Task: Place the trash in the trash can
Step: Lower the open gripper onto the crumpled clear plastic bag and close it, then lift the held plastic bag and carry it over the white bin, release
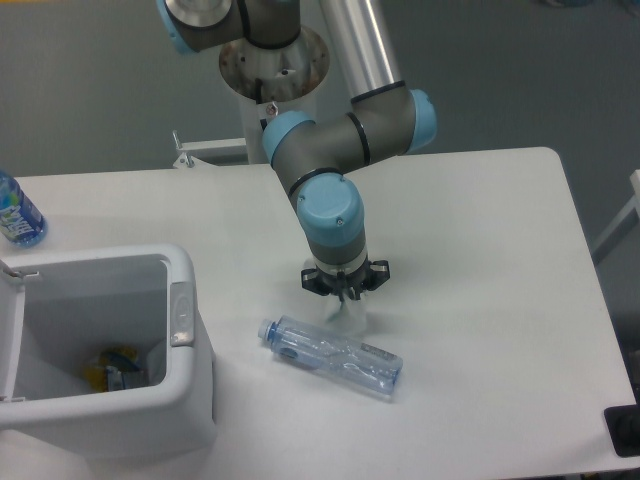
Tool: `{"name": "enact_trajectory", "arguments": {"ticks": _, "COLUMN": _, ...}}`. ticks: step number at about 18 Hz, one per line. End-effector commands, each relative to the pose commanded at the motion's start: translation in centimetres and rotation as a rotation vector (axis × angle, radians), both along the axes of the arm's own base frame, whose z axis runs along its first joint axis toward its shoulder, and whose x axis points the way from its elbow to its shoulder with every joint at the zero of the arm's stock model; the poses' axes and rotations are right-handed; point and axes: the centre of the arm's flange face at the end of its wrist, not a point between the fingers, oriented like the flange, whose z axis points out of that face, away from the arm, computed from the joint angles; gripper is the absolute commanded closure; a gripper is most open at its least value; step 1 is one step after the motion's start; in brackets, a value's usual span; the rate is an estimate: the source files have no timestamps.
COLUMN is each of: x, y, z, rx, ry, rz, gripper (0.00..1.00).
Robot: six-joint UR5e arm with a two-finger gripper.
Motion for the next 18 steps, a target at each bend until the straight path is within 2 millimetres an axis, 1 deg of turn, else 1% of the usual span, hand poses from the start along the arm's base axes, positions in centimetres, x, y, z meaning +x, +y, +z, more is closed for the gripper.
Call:
{"name": "enact_trajectory", "arguments": {"ticks": 3, "x": -0.9, "y": -0.9, "z": 1.9, "rx": 0.043, "ry": 0.005, "rz": 0.013, "gripper": 1.00}}
{"name": "enact_trajectory", "arguments": {"ticks": 4, "x": -1.2, "y": -1.1, "z": 2.8, "rx": 0.076, "ry": -0.001, "rz": 0.022, "gripper": 1.00}}
{"name": "enact_trajectory", "arguments": {"ticks": 7, "x": -2.0, "y": -1.9, "z": 5.8, "rx": 0.188, "ry": -0.020, "rz": 0.047, "gripper": 1.00}}
{"name": "enact_trajectory", "arguments": {"ticks": 8, "x": -2.6, "y": -2.4, "z": 7.3, "rx": 0.225, "ry": -0.011, "rz": 0.059, "gripper": 1.00}}
{"name": "enact_trajectory", "arguments": {"ticks": 9, "x": -3.2, "y": -2.6, "z": 9.3, "rx": 0.275, "ry": 0.000, "rz": 0.067, "gripper": 1.00}}
{"name": "enact_trajectory", "arguments": {"ticks": 10, "x": -3.7, "y": -2.7, "z": 11.8, "rx": 0.344, "ry": 0.006, "rz": 0.081, "gripper": 1.00}}
{"name": "enact_trajectory", "arguments": {"ticks": 13, "x": -5.4, "y": -3.0, "z": 18.9, "rx": 0.606, "ry": -0.034, "rz": 0.149, "gripper": 1.00}}
{"name": "enact_trajectory", "arguments": {"ticks": 16, "x": -5.2, "y": -1.8, "z": 26.2, "rx": 0.780, "ry": -0.038, "rz": 0.235, "gripper": 1.00}}
{"name": "enact_trajectory", "arguments": {"ticks": 17, "x": -5.1, "y": -1.4, "z": 28.2, "rx": 0.818, "ry": -0.040, "rz": 0.284, "gripper": 1.00}}
{"name": "enact_trajectory", "arguments": {"ticks": 18, "x": -4.5, "y": -0.8, "z": 30.1, "rx": 0.855, "ry": -0.049, "rz": 0.328, "gripper": 1.00}}
